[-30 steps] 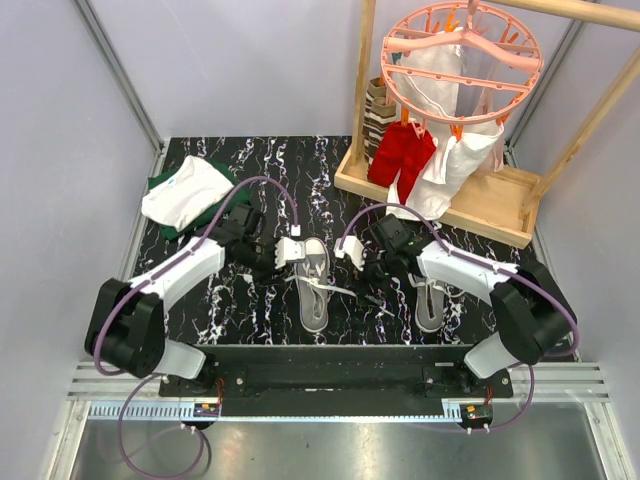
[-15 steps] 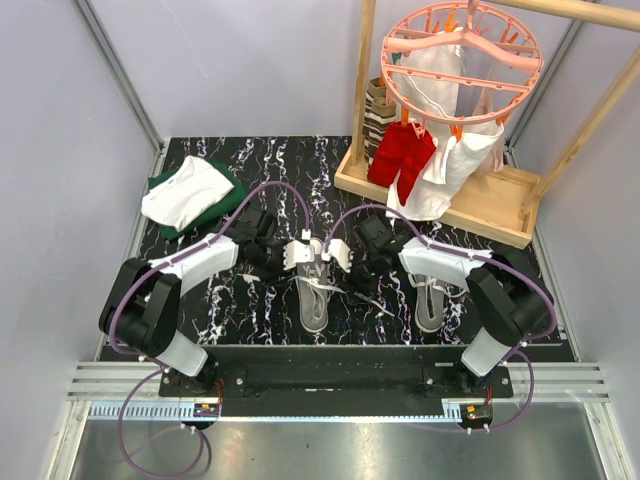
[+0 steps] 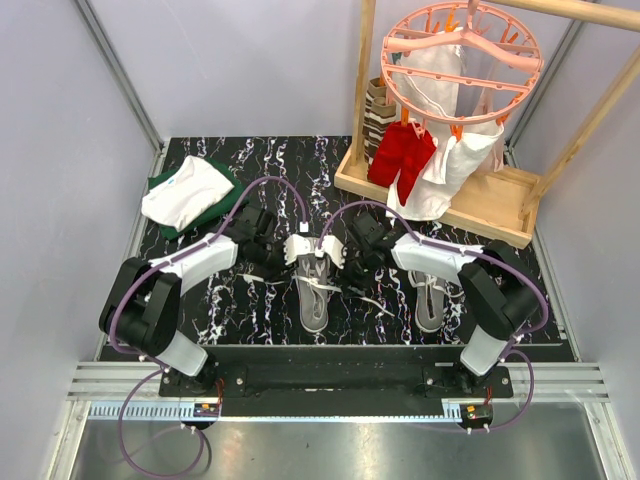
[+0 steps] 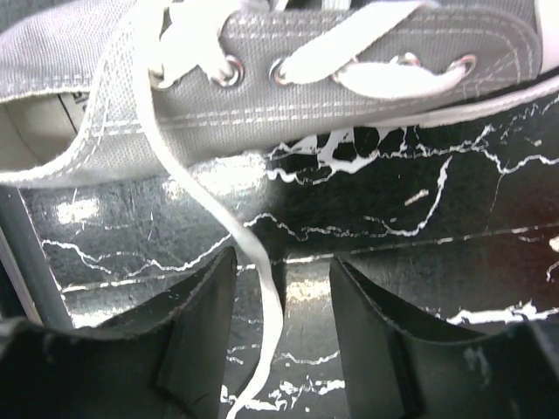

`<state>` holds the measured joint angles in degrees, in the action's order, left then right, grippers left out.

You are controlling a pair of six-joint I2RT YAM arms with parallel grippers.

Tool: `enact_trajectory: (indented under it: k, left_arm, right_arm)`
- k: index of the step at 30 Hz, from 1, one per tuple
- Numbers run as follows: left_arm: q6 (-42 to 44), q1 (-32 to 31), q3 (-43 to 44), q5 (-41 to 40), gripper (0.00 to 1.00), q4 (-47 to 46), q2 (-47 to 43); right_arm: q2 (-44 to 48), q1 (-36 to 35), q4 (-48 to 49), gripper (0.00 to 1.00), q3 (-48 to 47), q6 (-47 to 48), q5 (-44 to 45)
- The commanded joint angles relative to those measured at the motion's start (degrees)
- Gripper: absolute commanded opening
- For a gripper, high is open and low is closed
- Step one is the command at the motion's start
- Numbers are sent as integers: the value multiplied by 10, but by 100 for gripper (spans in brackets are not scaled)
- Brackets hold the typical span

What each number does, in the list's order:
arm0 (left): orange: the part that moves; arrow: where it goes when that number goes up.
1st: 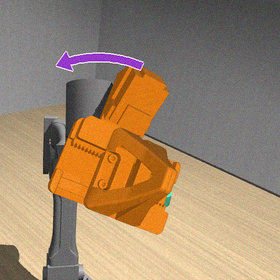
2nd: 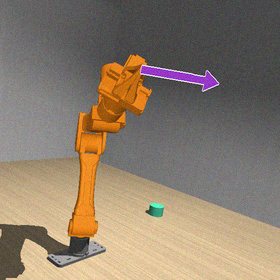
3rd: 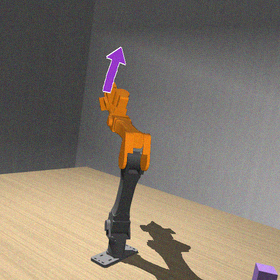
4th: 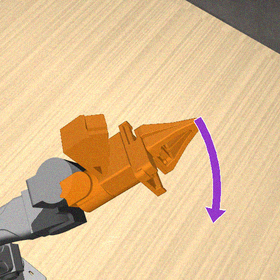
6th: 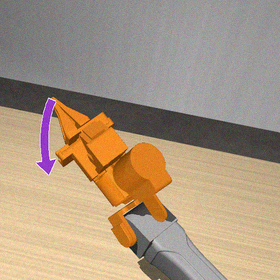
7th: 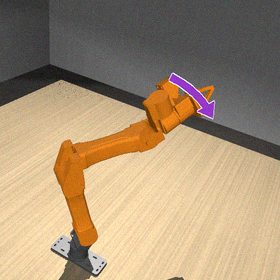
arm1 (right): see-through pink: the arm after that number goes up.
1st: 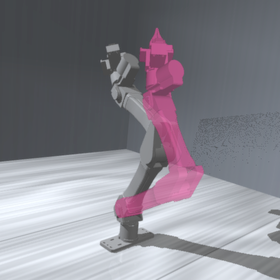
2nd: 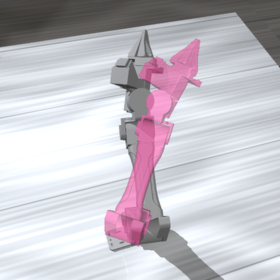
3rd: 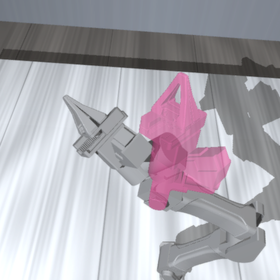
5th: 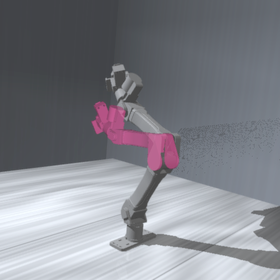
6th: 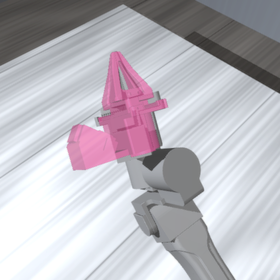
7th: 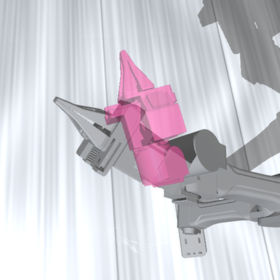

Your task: Tie the shoes

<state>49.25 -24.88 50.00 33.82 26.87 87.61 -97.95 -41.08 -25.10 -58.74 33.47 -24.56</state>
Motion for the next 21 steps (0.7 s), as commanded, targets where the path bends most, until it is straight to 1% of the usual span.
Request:
enact_trajectory:
  k: [1, 2, 4, 6, 7, 8, 9, 11, 13, 15, 16, 17, 19, 20, 21]
  left_arm:
    - [-7, -8, -6, 33, 29, -24, -3]
    - [-6, -8, -7, 34, 27, -24, -4]
    - [-5, -8, -7, 34, 23, -24, -4]
    - [-3, -8, -8, 37, 23, -22, -4]
    - [-3, -8, -7, 38, 24, -20, -4]
    - [-2, -8, -10, 38, 29, -20, -4]
    - [0, -8, -10, 40, 31, -20, -4]
    - [3, -8, -14, 41, 34, -19, -3]
    - [4, -8, -15, 40, 33, -19, 1]
    - [1, -8, -12, 36, 31, -18, 6]
    - [-1, -8, -10, 34, 31, -17, 12]
    - [1, -8, -7, 35, 30, -13, 14]
    - [1, -8, -5, 34, 26, -12, 16]
    - [0, -8, -4, 35, 23, -11, 16]
    - [-1, -8, -3, 35, 14, -10, 16]
  right_arm:
    - [-15, -2, 15, 53, -32, -14, 1]
    - [-16, -2, 15, 49, -33, -14, -2]
    - [-20, -2, 15, 46, -37, -15, -6]
    - [-19, -2, 14, 44, -36, -14, -11]
    - [-18, -2, 13, 43, -34, -14, -14]
    - [-16, -2, 13, 42, -33, -14, -16]
    - [-13, -2, 12, 41, -30, -14, -17]
    - [-9, -2, 13, 40, -28, -15, -20]
    - [-7, -2, 13, 31, -27, -17, -21]
    - [-8, -3, 11, 29, -28, -20, -21]
    - [-8, -2, 12, 23, -28, -20, -20]
    - [-8, -2, 11, 19, -28, -19, -19]
    - [-7, -2, 11, 12, -26, -16, -15]
    - [-6, -2, 9, 2, -24, -14, -7]
    - [-2, -2, 8, 0, -18, -9, -2]
